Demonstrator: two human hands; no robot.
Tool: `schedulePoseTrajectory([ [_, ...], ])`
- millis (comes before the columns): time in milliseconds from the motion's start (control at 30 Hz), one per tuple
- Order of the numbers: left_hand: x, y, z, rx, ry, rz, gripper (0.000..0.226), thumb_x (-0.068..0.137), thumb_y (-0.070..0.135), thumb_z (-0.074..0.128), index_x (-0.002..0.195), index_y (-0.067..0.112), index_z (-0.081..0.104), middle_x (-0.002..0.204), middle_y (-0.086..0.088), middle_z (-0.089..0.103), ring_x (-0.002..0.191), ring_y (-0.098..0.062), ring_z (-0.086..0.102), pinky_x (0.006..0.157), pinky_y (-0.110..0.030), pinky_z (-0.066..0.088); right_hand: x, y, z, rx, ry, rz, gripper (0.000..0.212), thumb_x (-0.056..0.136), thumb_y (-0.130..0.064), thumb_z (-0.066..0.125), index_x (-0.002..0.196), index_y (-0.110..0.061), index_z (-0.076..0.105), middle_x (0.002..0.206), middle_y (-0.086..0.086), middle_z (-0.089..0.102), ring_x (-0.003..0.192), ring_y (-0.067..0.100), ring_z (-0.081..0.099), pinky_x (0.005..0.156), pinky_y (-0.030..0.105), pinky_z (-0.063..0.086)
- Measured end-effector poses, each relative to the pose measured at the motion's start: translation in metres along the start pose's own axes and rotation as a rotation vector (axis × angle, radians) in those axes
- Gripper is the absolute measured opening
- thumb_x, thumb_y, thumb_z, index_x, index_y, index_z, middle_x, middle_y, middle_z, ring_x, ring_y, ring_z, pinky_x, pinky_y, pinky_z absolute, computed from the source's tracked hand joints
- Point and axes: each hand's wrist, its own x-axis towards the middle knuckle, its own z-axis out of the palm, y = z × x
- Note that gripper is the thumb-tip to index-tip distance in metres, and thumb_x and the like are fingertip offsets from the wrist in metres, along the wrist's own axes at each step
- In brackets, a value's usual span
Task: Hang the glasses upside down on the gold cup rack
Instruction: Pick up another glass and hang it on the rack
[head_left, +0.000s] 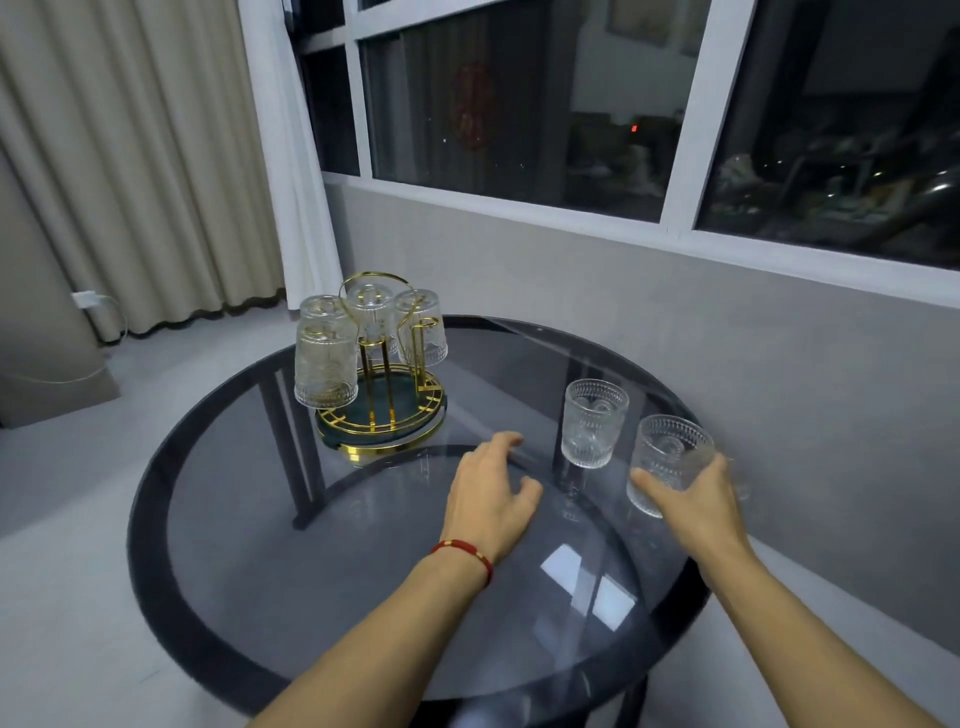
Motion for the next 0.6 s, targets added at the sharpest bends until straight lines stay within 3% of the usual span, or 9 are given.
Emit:
schedulePoseTrajectory([
  [100, 0.000, 0.008, 0.000, -0.077, -0.001, 0.001, 0.045, 0.088, 0.020, 0.067, 0.132, 0.020, 0.058, 0.121, -0.002, 0.068, 0.117, -0.019, 0.059, 0.100, -0.036, 0.048, -0.004, -0.002, -0.004, 0.038, 0.053, -0.008, 0.075, 0.066, -0.052, 0.089, 0.125, -0.023, 0.053, 0.124, 0.004, 0.065, 0.106, 0.026, 0.061, 0.087, 0.041, 0.051],
  [233, 0.000, 0.016, -0.007, -0.277, -0.041, 0.019, 0.048, 0.083, 0.036, 0.074, 0.128, 0.026, 0.059, 0.115, 0.004, 0.069, 0.104, -0.008, 0.064, 0.091, -0.032, 0.055, -0.023, -0.020, -0.017, 0.083, 0.078, -0.252, 0.066, 0.066, -0.060, 0.083, 0.116, -0.046, 0.043, 0.123, -0.007, 0.058, 0.110, 0.020, 0.055, 0.087, 0.038, 0.045],
  [333, 0.000, 0.022, -0.015, -0.489, -0.191, -0.009, 0.069, 0.077, 0.056, 0.078, 0.137, 0.034, 0.052, 0.122, 0.007, 0.064, 0.103, -0.005, 0.067, 0.091, -0.033, 0.058, -0.039, -0.039, -0.019, 0.107, -0.069, -0.406, 0.071, 0.062, -0.060, 0.087, 0.121, -0.048, 0.049, 0.130, -0.008, 0.059, 0.113, 0.013, 0.059, 0.089, 0.034, 0.048],
  [433, -0.004, 0.025, -0.018, -0.604, -0.267, -0.028, 0.091, 0.072, 0.058, 0.084, 0.148, 0.037, 0.039, 0.125, 0.013, 0.062, 0.108, -0.001, 0.065, 0.093, -0.032, 0.059, -0.055, -0.052, -0.006, 0.143, -0.311, -0.463, 0.079, 0.058, -0.057, 0.090, 0.129, -0.045, 0.058, 0.131, -0.010, 0.063, 0.117, 0.009, 0.065, 0.093, 0.037, 0.057],
  [500, -0.005, 0.024, -0.022, -0.566, -0.205, -0.044, 0.096, 0.067, 0.057, 0.086, 0.148, 0.041, 0.037, 0.121, 0.016, 0.064, 0.110, -0.001, 0.065, 0.092, -0.027, 0.057, -0.061, -0.056, 0.006, 0.128, -0.412, -0.498, 0.079, 0.057, -0.047, 0.094, 0.128, -0.052, 0.060, 0.129, -0.016, 0.064, 0.116, 0.004, 0.066, 0.093, 0.034, 0.058],
  [600, 0.003, 0.015, -0.036, -0.569, -0.048, -0.123, 0.094, 0.062, 0.053, 0.088, 0.143, 0.038, 0.043, 0.119, 0.011, 0.066, 0.106, -0.001, 0.065, 0.090, -0.031, 0.060, -0.062, -0.067, 0.026, 0.232, -0.508, -0.452, 0.073, 0.060, -0.051, 0.094, 0.125, -0.059, 0.061, 0.127, -0.023, 0.068, 0.112, -0.008, 0.067, 0.085, 0.019, 0.058],
])
